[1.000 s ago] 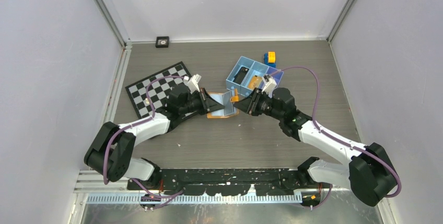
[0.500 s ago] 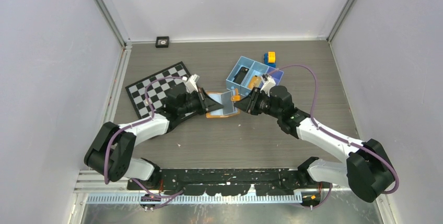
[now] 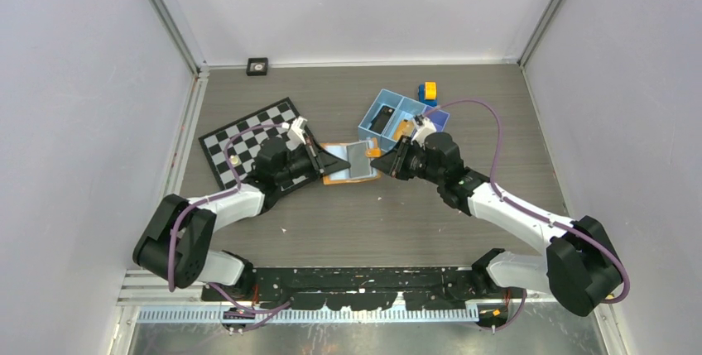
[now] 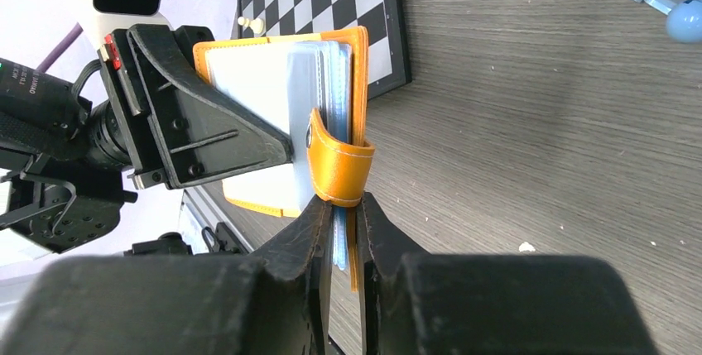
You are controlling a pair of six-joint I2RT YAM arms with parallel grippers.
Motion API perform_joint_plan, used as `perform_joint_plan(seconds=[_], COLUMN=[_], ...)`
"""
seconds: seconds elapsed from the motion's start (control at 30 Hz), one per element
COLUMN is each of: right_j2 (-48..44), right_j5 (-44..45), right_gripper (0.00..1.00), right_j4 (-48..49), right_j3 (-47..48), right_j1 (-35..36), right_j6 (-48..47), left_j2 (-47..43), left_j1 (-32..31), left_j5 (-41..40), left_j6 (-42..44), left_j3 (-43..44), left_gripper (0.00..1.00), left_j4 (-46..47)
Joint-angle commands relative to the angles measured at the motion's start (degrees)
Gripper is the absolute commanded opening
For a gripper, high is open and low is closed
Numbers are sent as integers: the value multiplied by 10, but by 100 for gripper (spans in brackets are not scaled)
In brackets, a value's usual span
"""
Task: Take the credit cards out of the card holder
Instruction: Remove the credit card from the card holder.
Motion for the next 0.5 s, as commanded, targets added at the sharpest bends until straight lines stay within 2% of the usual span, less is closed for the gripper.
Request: perform_joint_plan(seconds=[0.0,0.23,0.47], right_j2=[2,10,15], right_j5=[3,-6,-40], right_gripper=[14,16,22], right_j4=[4,10,47], right_j3=[19,20,4], right_j1=[2,-1,-22], right_j6=[-7,-1,28], left_j2=[-4,28,20], left_j1=[8,17,24], left_j5=[71,95,97], left_j6=[-83,-150,-159], left_j3=[-4,-12,-16], left_gripper=[0,0,0], left_j4=[183,295,302])
